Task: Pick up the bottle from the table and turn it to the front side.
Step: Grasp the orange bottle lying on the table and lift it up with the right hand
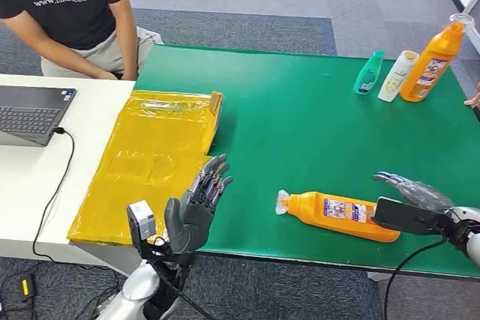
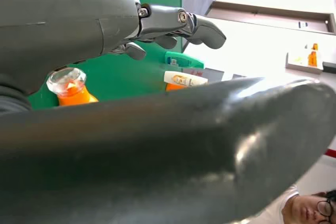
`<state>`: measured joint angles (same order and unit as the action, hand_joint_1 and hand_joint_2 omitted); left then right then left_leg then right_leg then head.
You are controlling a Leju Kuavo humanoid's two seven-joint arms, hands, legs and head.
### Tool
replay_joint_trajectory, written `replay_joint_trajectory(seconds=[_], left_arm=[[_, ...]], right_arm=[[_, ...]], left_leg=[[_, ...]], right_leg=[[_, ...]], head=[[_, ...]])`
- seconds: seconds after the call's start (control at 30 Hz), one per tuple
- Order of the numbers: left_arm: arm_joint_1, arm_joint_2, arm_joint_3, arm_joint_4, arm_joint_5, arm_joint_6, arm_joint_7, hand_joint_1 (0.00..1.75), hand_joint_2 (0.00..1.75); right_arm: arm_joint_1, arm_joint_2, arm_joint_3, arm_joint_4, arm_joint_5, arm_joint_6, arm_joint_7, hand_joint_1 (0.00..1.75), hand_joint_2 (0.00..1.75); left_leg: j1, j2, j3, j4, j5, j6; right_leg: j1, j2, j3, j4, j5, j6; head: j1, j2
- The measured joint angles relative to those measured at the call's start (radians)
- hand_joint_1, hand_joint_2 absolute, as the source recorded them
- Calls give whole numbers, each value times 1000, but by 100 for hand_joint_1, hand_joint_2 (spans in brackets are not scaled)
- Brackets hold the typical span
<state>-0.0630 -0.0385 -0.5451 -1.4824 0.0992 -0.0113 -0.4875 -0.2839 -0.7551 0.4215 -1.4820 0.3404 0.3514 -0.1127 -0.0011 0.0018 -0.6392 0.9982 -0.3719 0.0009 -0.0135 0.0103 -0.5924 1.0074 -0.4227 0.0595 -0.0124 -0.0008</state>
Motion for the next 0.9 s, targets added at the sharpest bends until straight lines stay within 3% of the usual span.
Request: replay_joint_trajectory(seconds=[0.27, 0.6, 0.73, 0.9], left_arm=[[-1, 0, 0, 0, 3, -1, -2, 0, 0], [-6, 0, 0, 0, 3, 0, -3, 0, 0], [-5, 0, 0, 0, 3, 1, -3, 0, 0], [-3, -3, 0, 0, 2, 3, -3, 0, 0]], right_arm=[[-10, -25, 37, -4, -88, 27, 45, 0, 0], [28, -26, 91, -28, -37, -16, 49, 0, 0], [26, -26, 110, -37, 42, -49, 50, 0, 175], [25, -26, 132, -53, 97, -77, 50, 0, 175]], left_leg=[[0, 0, 0, 0, 0, 0], [0, 0, 0, 0, 0, 0], [0, 0, 0, 0, 0, 0], [0, 0, 0, 0, 0, 0]], right_leg=[[0, 0, 0, 0, 0, 0], [0, 0, 0, 0, 0, 0], [0, 0, 0, 0, 0, 0], [0, 0, 0, 0, 0, 0]], head=[[0, 0], [0, 0], [0, 0], [0, 0]])
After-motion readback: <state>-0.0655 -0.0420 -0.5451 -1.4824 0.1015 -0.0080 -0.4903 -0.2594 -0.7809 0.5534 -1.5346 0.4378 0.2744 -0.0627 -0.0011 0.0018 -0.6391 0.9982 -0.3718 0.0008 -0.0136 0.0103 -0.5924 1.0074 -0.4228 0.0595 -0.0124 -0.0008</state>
